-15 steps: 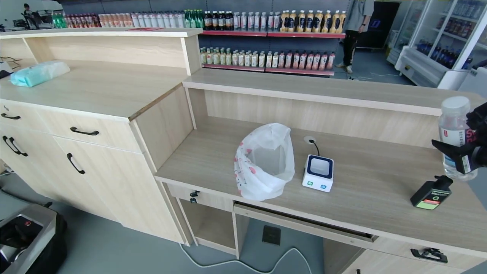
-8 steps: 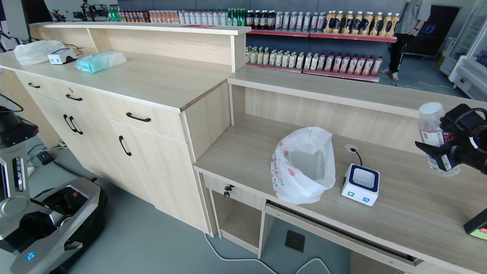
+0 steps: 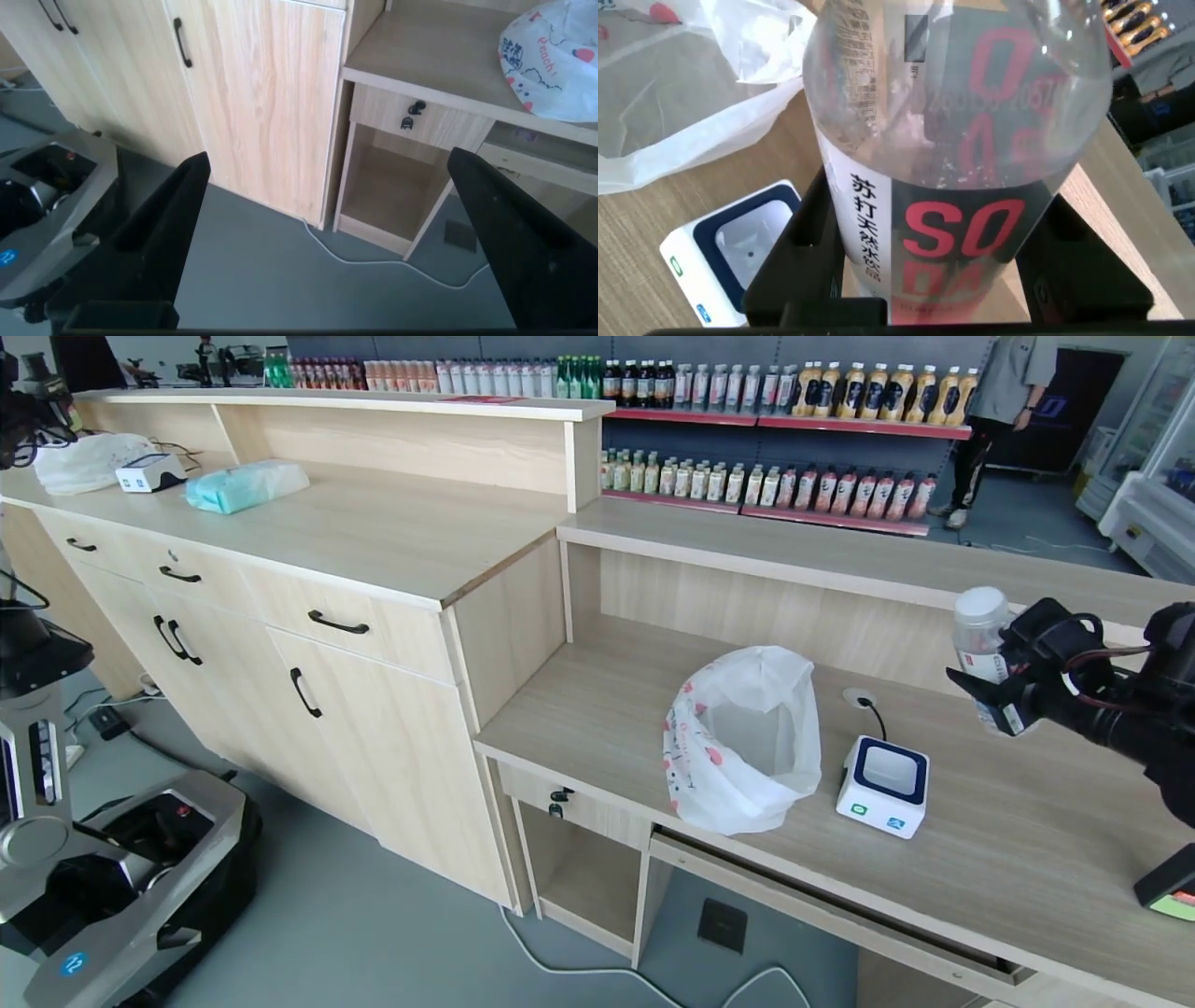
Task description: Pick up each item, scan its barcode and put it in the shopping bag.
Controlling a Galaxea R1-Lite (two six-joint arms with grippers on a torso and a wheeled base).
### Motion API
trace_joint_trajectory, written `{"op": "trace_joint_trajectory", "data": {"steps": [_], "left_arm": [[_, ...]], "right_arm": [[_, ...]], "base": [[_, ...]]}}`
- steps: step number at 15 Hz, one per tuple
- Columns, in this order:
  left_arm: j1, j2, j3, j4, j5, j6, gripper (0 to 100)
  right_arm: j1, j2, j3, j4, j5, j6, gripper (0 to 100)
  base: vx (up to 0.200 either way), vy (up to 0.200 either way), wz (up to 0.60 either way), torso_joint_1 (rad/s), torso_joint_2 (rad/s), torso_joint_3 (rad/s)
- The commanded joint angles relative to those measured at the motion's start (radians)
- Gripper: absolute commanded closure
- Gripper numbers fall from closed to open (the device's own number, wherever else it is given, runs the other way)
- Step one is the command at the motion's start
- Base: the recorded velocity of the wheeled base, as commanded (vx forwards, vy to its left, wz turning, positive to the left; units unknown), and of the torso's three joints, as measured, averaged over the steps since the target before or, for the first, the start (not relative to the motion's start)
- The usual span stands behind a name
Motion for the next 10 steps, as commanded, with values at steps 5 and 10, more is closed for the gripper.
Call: {"op": "trace_joint_trajectory", "data": {"steps": [5,10], "left_arm": [[0.000,0.002,0.000,0.000,-0.001,0.000,0],[0.000,0.002,0.000,0.000,0.000,0.000,0]], "right_arm": [[0.005,0.166,-0.048,-0.060,0.136,0.012,100],[0.013,0.237,-0.063,-0.132,0.187,-0.015,100]], "base": [[0.000,0.000,0.00,0.000,0.00,0.000],[0.000,0.000,0.00,0.000,0.00,0.000]]}}
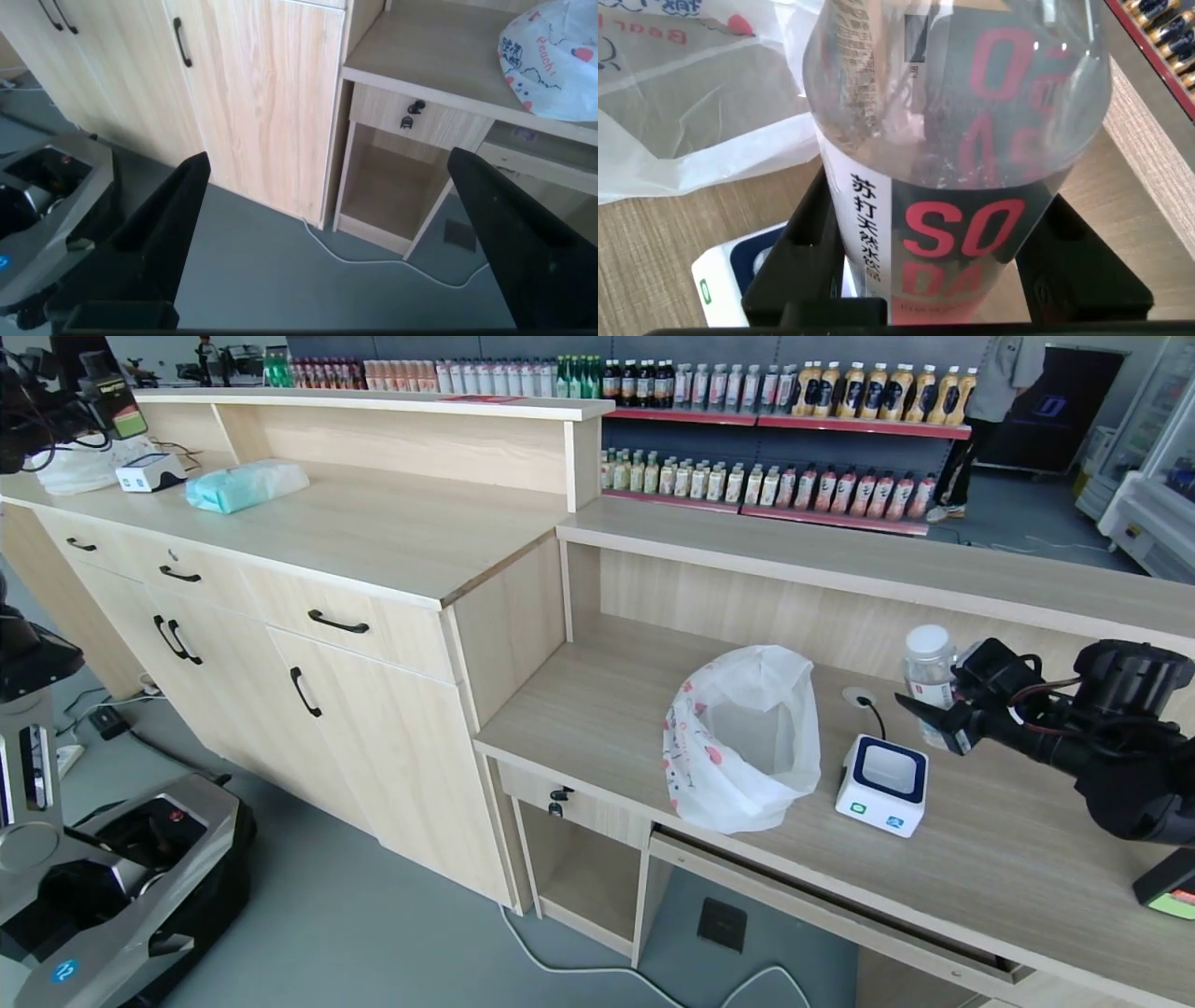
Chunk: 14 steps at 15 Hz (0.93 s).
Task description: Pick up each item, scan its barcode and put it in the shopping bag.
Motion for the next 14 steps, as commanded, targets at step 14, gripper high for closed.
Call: {"op": "trace_joint_trajectory", "data": {"steps": [14], "left_arm": [[0.000,0.001,0.000,0.000,0.000,0.000,0]], "right_arm": [[0.030,0.120,-0.122,-0.008,0.107,-0.111,100]], "base": [[0.000,0.000,0.00,0.000,0.00,0.000]]}}
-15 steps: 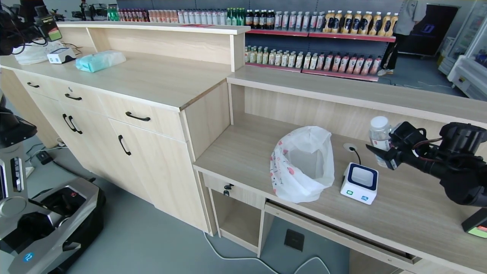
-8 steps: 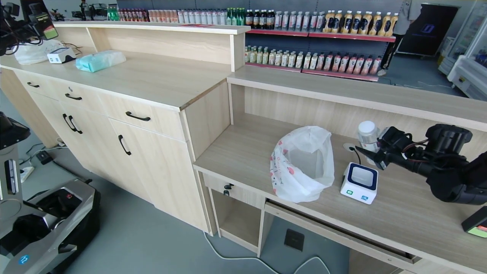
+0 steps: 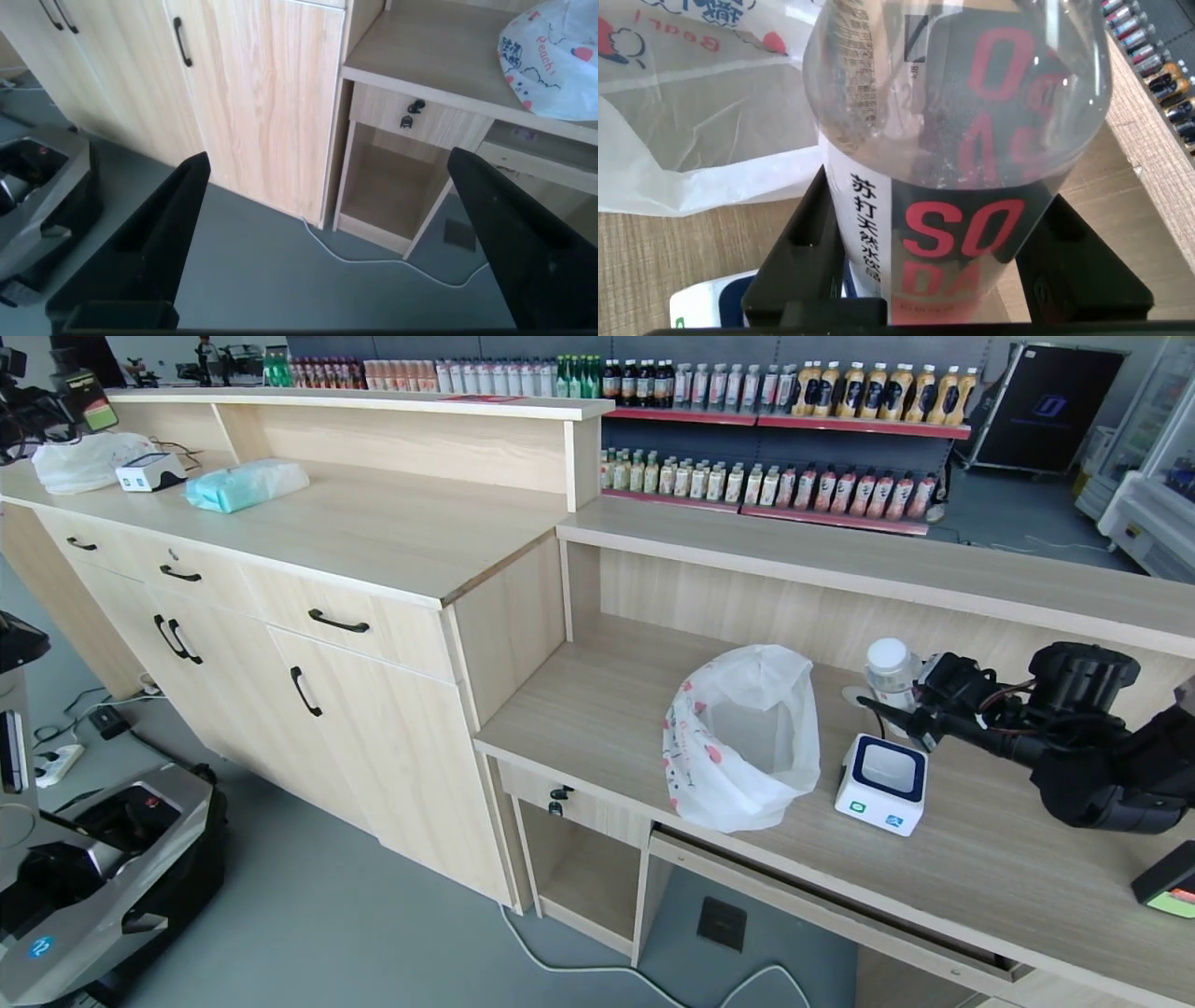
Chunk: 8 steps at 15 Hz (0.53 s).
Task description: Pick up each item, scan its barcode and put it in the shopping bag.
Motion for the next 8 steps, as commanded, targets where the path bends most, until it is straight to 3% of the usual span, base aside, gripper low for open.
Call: {"op": "trace_joint_trajectory", "data": {"steps": [1,8], "left_arm": [[0.000,0.002,0.000,0.000,0.000,0.000,0],[0.000,0.002,0.000,0.000,0.000,0.000,0]], "right_arm": [[-0.004,0.014,-0.002,0.000,0.010,-0.001,100],[-0.005,0.081,-0.098,0.006,0.039,0.053,100]], "base": [[0.000,0.000,0.00,0.000,0.00,0.000],[0.000,0.000,0.00,0.000,0.00,0.000]]}}
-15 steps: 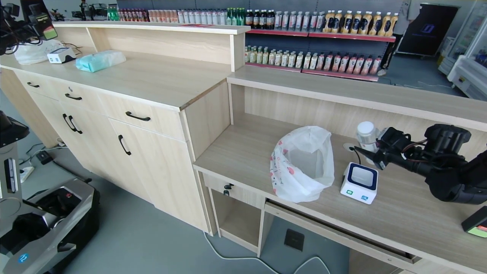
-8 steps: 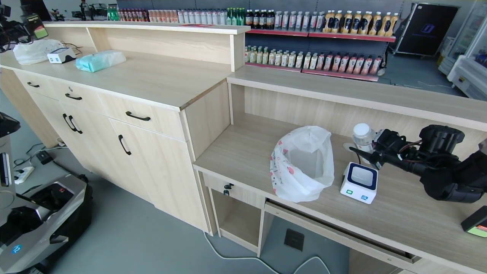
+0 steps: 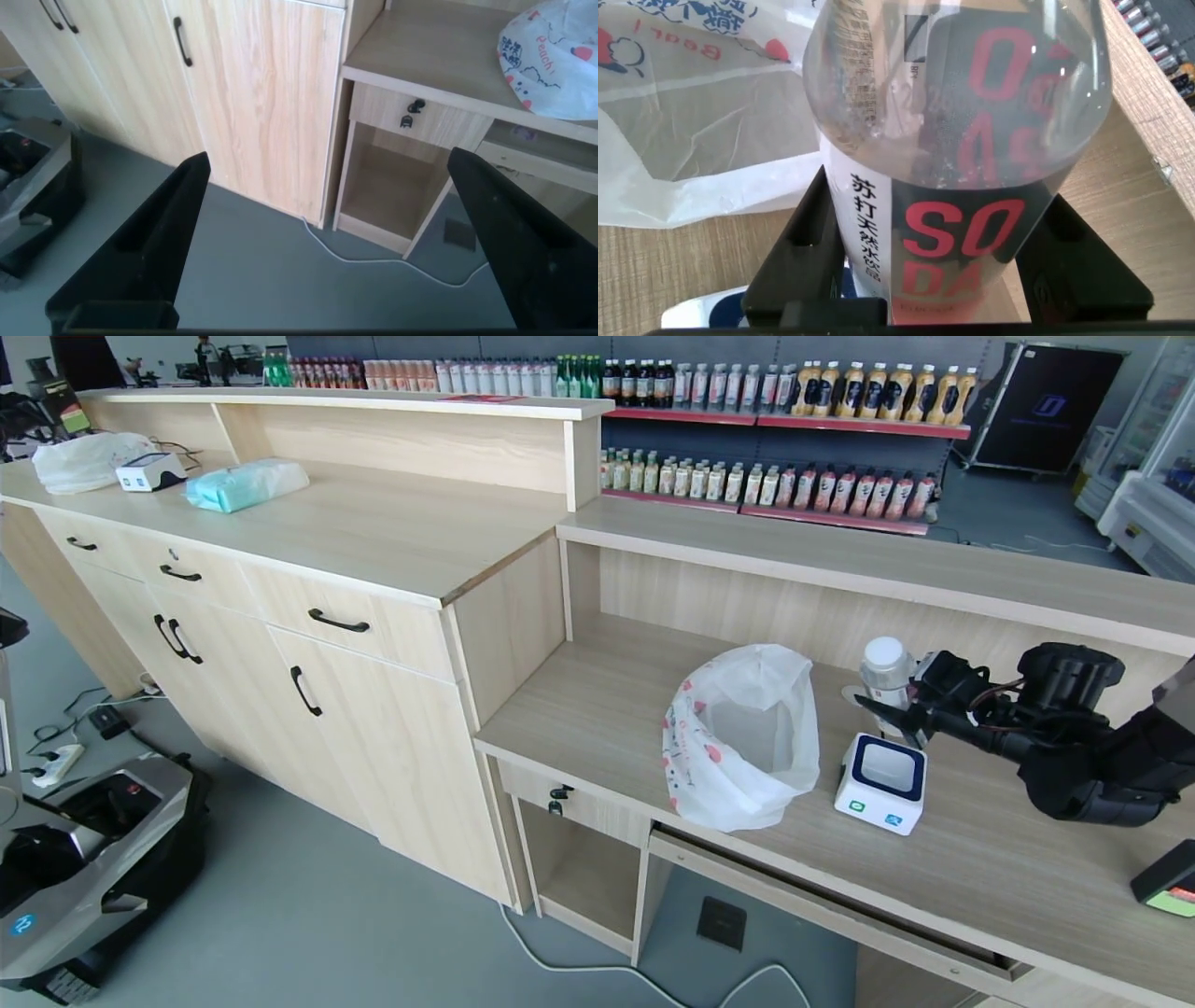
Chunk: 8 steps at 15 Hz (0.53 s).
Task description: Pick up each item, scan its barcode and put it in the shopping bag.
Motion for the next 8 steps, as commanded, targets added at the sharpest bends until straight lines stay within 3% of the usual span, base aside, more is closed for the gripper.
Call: {"op": "trace_joint_trajectory", "data": {"steps": [1,8], "left_arm": [[0.000,0.002,0.000,0.000,0.000,0.000,0],[0.000,0.002,0.000,0.000,0.000,0.000,0]], "right_arm": [[0.000,0.028,-0.023,-0.001,0.002,0.020,100],[0.007,0.078,-0.084,0.000,0.000,0.106,100]], "base": [[0.000,0.000,0.00,0.000,0.00,0.000],[0.000,0.000,0.00,0.000,0.00,0.000]]}}
